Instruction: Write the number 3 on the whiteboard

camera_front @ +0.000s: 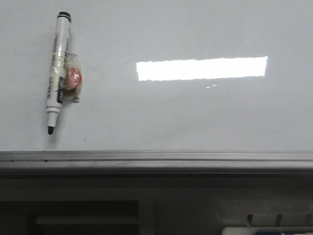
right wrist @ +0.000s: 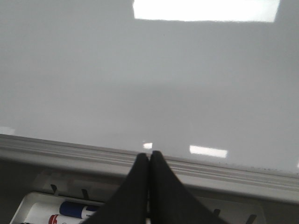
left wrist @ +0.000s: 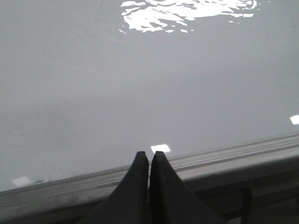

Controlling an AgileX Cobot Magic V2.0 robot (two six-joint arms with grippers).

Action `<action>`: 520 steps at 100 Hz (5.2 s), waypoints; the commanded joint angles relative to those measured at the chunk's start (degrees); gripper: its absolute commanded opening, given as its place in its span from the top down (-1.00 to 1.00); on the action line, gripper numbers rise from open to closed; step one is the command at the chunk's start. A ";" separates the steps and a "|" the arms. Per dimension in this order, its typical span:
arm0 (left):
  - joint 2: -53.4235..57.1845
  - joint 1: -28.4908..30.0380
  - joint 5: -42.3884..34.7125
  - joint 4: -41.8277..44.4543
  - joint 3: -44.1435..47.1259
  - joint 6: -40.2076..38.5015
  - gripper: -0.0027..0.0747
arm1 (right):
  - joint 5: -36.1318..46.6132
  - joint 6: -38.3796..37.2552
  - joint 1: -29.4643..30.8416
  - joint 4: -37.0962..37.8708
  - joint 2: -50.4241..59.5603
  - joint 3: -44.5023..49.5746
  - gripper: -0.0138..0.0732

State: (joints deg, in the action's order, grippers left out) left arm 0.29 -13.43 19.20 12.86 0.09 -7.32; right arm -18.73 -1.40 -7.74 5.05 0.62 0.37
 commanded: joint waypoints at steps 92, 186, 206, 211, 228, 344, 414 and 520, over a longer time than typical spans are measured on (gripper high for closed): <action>1.35 0.19 -4.26 -0.24 0.59 -0.09 0.98 | 1.15 0.35 -0.17 9.42 0.79 1.76 0.80; -3.36 0.19 -14.06 -32.00 -10.84 -6.13 0.98 | 13.95 1.40 -0.39 -28.30 -1.41 -11.17 0.69; -17.44 0.19 3.06 -20.39 -27.06 -1.93 0.50 | 3.59 1.40 -0.39 -23.05 -8.66 -21.20 0.08; -21.37 0.19 7.35 -21.47 -30.69 2.01 0.22 | 1.56 1.40 -0.39 -22.96 -10.72 -23.04 -0.05; -33.38 0.19 20.95 -33.57 -40.72 19.37 -0.05 | -2.51 1.40 -0.39 -22.96 -17.22 -27.44 -0.16; -67.79 -14.87 7.77 -48.81 -43.02 24.70 -0.03 | -2.49 3.81 -0.39 -22.96 -20.04 -29.23 -0.16; -57.86 -27.99 9.83 -48.94 -45.14 48.21 0.98 | -20.65 53.02 -7.87 -64.25 -29.95 -42.93 -0.16; -52.04 -39.77 15.79 -48.34 -45.73 63.71 0.98 | -23.38 58.65 -38.17 -57.71 -62.34 -60.33 -0.15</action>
State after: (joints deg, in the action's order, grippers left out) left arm -52.50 -52.81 37.22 -33.70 -43.61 56.21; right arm -44.70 56.61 -45.80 -49.04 -62.20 -57.96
